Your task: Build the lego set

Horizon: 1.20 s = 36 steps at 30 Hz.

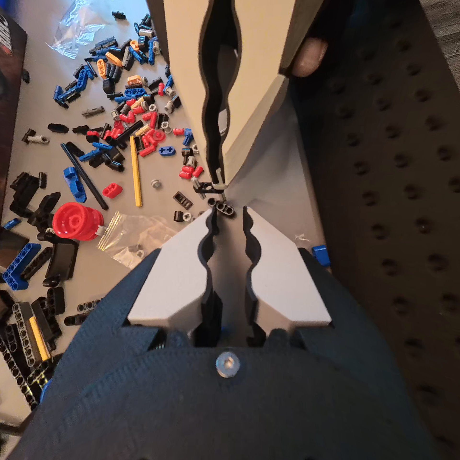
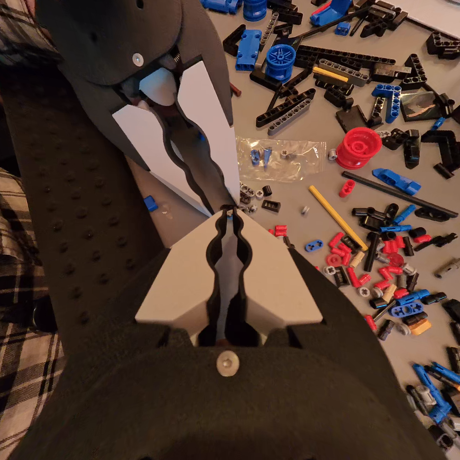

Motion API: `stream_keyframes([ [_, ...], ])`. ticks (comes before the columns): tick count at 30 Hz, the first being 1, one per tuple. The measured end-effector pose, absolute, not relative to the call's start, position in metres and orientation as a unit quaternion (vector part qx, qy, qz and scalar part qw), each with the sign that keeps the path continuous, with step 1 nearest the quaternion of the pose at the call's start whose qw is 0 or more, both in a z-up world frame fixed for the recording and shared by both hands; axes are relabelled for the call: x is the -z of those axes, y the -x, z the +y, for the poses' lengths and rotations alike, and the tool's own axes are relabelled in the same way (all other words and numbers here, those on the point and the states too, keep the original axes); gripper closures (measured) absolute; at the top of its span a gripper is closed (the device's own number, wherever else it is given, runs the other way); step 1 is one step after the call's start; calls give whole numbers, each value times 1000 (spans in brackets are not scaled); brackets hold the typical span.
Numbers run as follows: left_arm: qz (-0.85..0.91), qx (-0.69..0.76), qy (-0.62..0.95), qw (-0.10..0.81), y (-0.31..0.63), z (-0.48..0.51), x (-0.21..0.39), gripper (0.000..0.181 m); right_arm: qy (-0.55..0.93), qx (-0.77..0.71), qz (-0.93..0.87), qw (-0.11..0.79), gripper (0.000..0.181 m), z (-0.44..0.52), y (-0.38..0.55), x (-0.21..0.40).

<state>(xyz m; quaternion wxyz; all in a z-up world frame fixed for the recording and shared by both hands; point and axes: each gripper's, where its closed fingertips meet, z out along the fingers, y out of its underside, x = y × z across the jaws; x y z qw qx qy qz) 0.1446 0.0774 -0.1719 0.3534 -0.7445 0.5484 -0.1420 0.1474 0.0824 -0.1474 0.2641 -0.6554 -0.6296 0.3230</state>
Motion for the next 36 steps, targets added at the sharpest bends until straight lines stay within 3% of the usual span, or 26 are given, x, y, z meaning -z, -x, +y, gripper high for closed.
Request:
stream_keyframes([
  [18, 522, 165, 765, 338, -143, 69, 173, 156, 669, -338, -620, 231, 177, 71, -149, 148],
  [24, 529, 134, 761, 350, -143, 74, 173, 163, 662, -334, -627, 237, 178, 71, -155, 145],
  [27, 535, 115, 756, 358, -143, 77, 174, 174, 663, -342, -621, 242, 177, 75, -157, 141],
  [36, 662, 5, 636, 396, -140, 75, 170, 175, 610, -383, -647, 249, 177, 79, -159, 132],
])
